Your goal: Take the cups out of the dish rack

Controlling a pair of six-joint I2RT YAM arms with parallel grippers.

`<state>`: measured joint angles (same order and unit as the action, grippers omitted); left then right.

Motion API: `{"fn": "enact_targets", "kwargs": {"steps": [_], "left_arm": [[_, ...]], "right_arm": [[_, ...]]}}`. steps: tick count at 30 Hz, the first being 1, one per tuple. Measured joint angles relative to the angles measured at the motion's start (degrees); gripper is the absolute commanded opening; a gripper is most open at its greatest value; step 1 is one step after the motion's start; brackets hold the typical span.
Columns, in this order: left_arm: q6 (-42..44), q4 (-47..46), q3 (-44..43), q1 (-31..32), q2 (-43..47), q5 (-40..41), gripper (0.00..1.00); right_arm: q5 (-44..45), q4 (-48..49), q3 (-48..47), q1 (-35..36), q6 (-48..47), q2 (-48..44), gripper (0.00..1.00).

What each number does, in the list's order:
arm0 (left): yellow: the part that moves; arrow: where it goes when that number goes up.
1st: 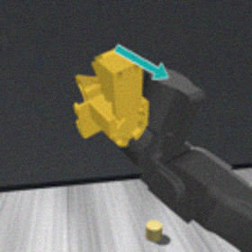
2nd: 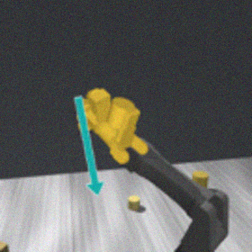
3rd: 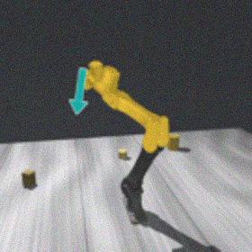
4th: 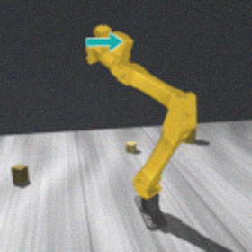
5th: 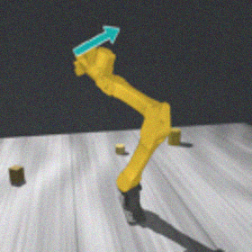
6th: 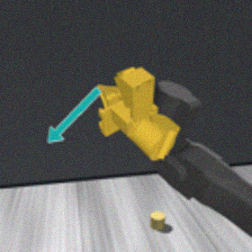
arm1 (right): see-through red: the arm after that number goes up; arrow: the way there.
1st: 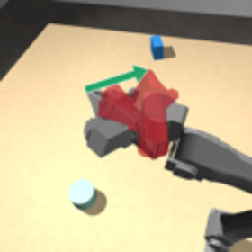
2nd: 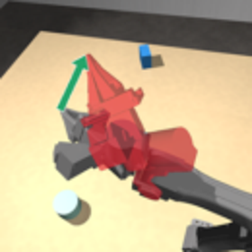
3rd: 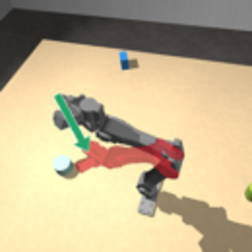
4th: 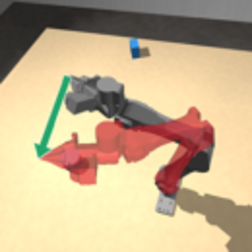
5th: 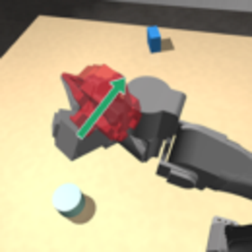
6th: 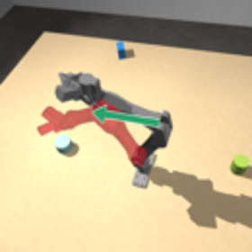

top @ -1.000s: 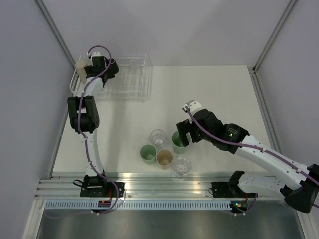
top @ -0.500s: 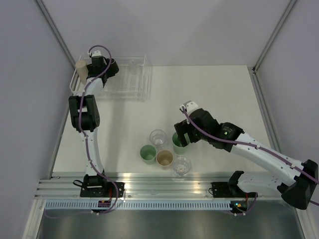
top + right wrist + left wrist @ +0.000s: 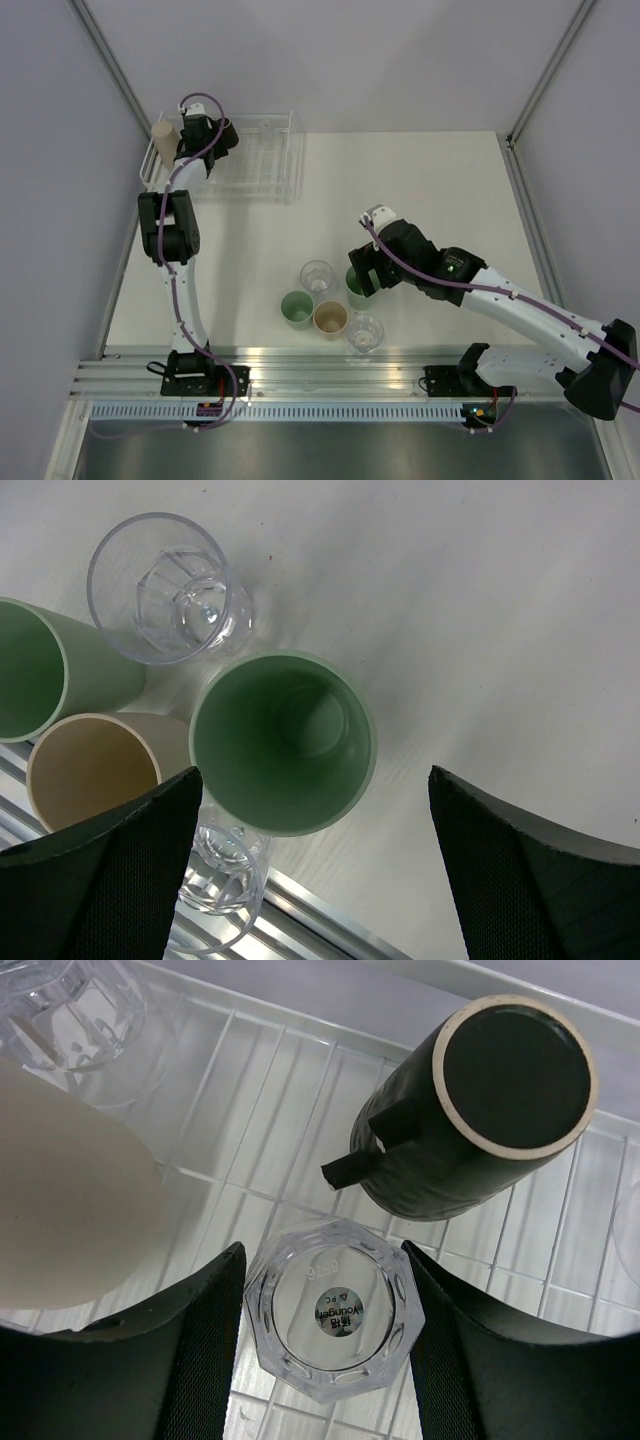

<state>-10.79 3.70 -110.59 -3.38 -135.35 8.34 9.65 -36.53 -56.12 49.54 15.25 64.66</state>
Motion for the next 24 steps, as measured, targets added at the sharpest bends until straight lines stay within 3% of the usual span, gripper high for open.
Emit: {"fn": "enact_targets", "kwargs": {"steps": [12, 24], "left_arm": [[-4.22, 0.17, 18.99, -0.02, 17.00, -1.92, 0.02], [-26.77, -8.24, 38.53, 1.70, 46.47, -13.84, 0.02]], "right_arm": [[-0.66, 2.97, 2.82, 0.00, 0.00, -4.92, 0.98], [3.61, 9.31, 7.74, 0.00, 0.66, -11.15, 0.98]]}}
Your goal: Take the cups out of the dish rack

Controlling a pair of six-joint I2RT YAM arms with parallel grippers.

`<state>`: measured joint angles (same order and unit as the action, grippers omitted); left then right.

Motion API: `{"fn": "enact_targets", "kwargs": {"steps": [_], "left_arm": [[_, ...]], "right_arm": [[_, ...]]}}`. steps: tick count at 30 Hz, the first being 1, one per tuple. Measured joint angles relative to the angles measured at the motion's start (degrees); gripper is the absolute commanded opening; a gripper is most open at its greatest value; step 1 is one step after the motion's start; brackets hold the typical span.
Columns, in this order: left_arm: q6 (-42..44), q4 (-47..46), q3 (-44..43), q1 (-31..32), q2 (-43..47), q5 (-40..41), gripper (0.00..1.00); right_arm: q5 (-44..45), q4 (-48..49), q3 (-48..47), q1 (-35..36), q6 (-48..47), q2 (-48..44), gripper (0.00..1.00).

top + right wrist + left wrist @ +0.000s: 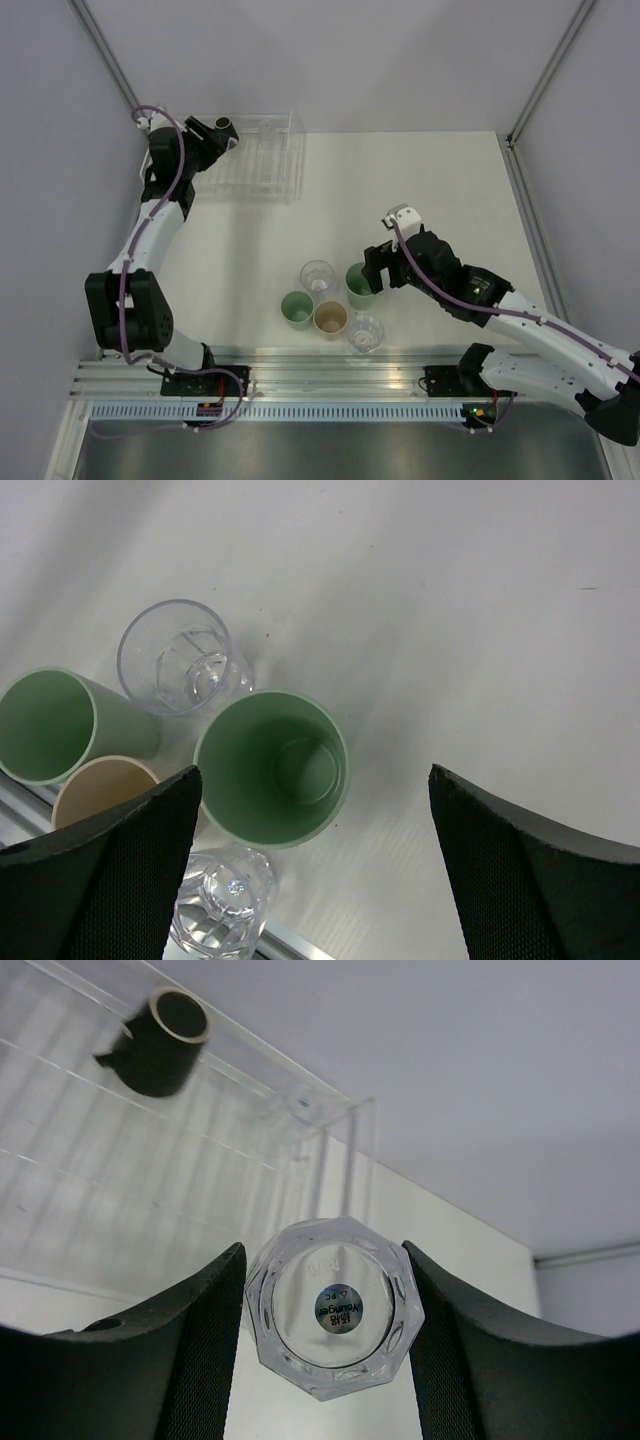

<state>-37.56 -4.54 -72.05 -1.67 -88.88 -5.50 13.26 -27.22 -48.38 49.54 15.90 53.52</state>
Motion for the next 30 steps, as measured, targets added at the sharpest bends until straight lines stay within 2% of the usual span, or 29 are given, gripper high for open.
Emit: {"fn": "enact_targets", "kwargs": {"steps": [5, 8, 12, 18, 23, 30], "left_arm": [[-14.43, -8.68, 14.36, 1.03, 10.54, -11.65, 0.02], [-26.51, -22.32, 26.45, 2.82, 13.75, -20.22, 0.02], [-41.46, -39.19, 38.32, 6.71, 12.04, -30.12, 0.02], [-58.90, -59.76, 45.20, 12.22, 7.96, -37.55, 0.02], [-66.86, -65.64, 48.04, 16.68, 4.57, -39.80, 0.02], [-69.61, -67.43, 50.97, 17.97, 4.74, -40.24, 0.02]], "right_arm": [[4.79, 4.31, 1.49, -0.02, 0.94, -2.80, 0.98], [5.57, 7.63, 1.49, -0.59, 1.07, -1.88, 0.98], [3.19, 12.50, 2.12, -1.42, 1.07, 1.57, 0.98], [-5.75, 22.25, 5.44, -2.32, 1.01, 3.17, 0.98], [-12.55, 29.68, 5.35, -2.47, 0.63, 6.01, 0.98], [-17.00, 34.05, 4.02, -2.51, 0.17, 10.84, 0.98]]}}
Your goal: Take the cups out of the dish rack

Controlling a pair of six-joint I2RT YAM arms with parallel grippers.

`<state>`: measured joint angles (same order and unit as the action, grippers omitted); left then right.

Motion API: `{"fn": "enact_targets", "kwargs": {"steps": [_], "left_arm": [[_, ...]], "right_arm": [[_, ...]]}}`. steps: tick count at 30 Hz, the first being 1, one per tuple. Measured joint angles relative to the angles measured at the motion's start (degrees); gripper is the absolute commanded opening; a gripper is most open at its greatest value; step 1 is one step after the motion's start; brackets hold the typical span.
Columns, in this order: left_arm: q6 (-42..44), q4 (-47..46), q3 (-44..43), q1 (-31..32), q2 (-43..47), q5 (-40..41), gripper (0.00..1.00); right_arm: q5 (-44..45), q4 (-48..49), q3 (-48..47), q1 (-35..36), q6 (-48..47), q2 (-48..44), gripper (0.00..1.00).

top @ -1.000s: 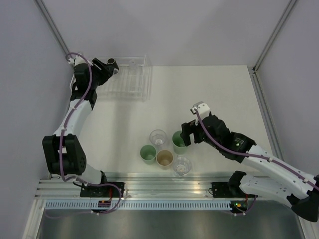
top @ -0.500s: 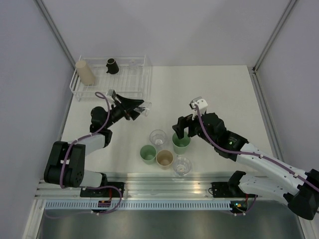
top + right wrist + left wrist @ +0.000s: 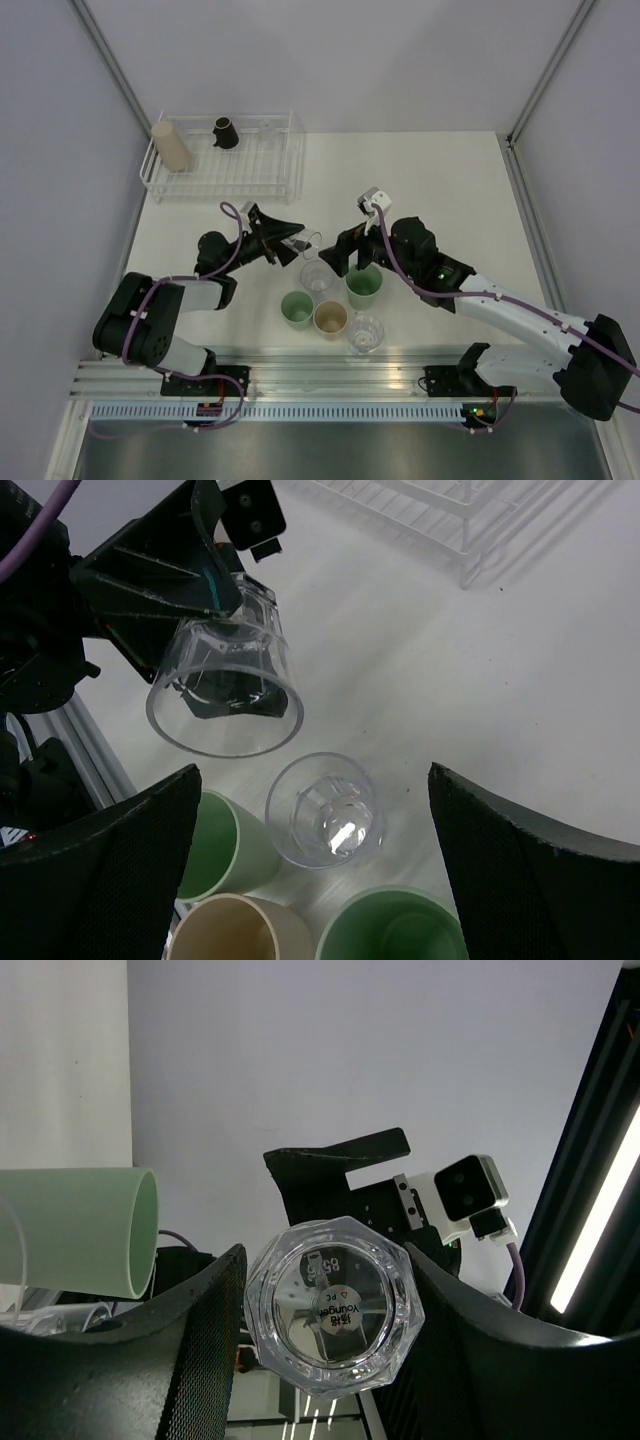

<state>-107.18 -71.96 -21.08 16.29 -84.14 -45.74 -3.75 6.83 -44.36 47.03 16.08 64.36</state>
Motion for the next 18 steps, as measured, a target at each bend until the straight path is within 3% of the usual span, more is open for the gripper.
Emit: {"fn": "enact_targets", "kwargs": {"steps": [9, 12, 15, 16, 18], "left_arm": [[-1.16, -1.64, 1.31, 5.51, 0.72, 1.18, 0.02], [-1.44, -1.88, 1.86, 6.29, 0.72, 2.71, 0.02], [-1.66, -2.01, 1.88, 7.52, 0.74, 4.31, 0.02], [-1.73, -2.01, 1.88, 7.89, 0.74, 4.87, 0.02], [-1.88, -2.03, 1.86, 8.57, 0.74, 5.57, 0.02]], "right_arm": [[-2.95, 2.67, -2.40, 0.00, -0.02, 4.02, 0.98], [-3.54, 2.49, -2.40, 0.00, -0.04, 4.50, 0.92], [-3.96, 2.34, -2.40, 0.00, -0.04, 4.59, 0.69], [-4.09, 2.36, -2.40, 0.02, -0.13, 4.59, 0.47], [-4.63, 2.60, -2.40, 0.02, 0.57, 4.59, 0.24]]}}
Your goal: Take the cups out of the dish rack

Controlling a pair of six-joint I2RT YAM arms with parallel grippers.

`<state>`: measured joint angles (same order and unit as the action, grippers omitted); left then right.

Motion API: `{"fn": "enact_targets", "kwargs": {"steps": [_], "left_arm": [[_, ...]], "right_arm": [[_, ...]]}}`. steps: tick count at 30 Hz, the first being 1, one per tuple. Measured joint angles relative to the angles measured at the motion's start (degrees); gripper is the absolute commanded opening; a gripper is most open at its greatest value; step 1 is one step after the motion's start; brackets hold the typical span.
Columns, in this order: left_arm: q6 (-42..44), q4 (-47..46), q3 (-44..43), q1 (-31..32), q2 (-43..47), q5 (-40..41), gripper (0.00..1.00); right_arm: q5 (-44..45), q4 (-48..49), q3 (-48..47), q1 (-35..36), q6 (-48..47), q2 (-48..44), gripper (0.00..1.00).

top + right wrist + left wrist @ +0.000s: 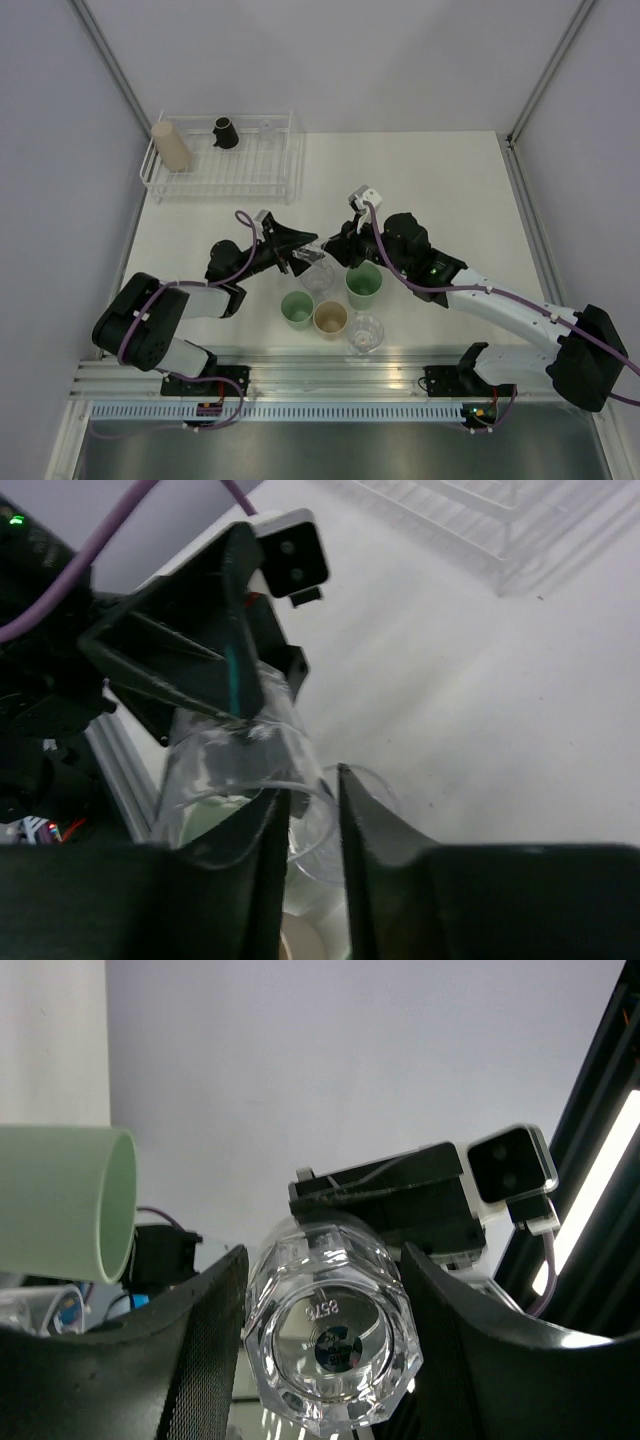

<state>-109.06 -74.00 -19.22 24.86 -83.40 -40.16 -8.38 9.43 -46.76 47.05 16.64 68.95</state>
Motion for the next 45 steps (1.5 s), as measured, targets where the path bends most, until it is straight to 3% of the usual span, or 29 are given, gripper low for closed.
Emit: {"fn": "enact_targets", "kwargs": {"steps": [4, 12, 15, 17, 27, 30, 32, 33, 36, 37, 39, 45], "left_arm": [[-0.48, -0.61, -0.28, 1.49, -0.24, 0.66, 0.03], [-0.39, -0.90, -2.14, 2.01, -2.19, 0.90, 0.32], [-0.17, -1.18, -3.43, 2.36, -3.23, 0.55, 0.40], [0.26, -1.42, -4.20, 2.60, -3.89, 0.57, 0.52], [2.47, -1.31, -8.61, -0.07, -9.46, -1.42, 0.72], [2.82, -1.11, -9.92, -1.38, -11.30, -1.57, 0.70], [2.91, -1.11, -10.54, -1.42, -12.11, -1.95, 0.62], [3.02, -1.11, -10.62, -1.42, -12.31, -1.97, 0.52], [3.43, -1.07, -10.71, -1.38, -12.57, -2.12, 0.37], [3.45, -1.11, -10.71, -1.38, -12.57, -2.14, 0.23], [3.45, -1.09, -10.73, -1.38, -12.57, -2.14, 0.04], [3.43, -1.11, -10.14, -1.38, -12.57, -2.12, 0.02]], "right_arm": [[0.28, -0.15, 0.02, -0.44, -0.26, 0.11, 0.21], [1.62, -1.73, 0.02, -0.79, -1.01, -1.03, 0.01], [2.64, -3.56, 0.04, -0.79, -1.60, -2.73, 0.01], [2.99, -4.94, 0.39, -0.72, -1.68, -4.61, 0.01], [7.54, -9.53, 2.19, -0.02, -1.97, -15.61, 0.01], [9.62, -10.51, 2.19, -0.02, -2.05, -18.40, 0.01], [10.47, -10.99, 2.19, -0.02, -2.08, -18.99, 0.01], [10.86, -11.30, 2.19, -0.02, -2.10, -19.02, 0.01], [11.56, -12.07, 2.21, -0.02, -2.08, -18.75, 0.01], [11.76, -12.09, 2.21, -0.02, -2.10, -18.53, 0.01], [11.87, -12.09, 2.21, -0.02, -2.08, -17.86, 0.01], [11.69, -12.09, 2.21, -0.02, -2.01, -15.13, 0.01]]}}
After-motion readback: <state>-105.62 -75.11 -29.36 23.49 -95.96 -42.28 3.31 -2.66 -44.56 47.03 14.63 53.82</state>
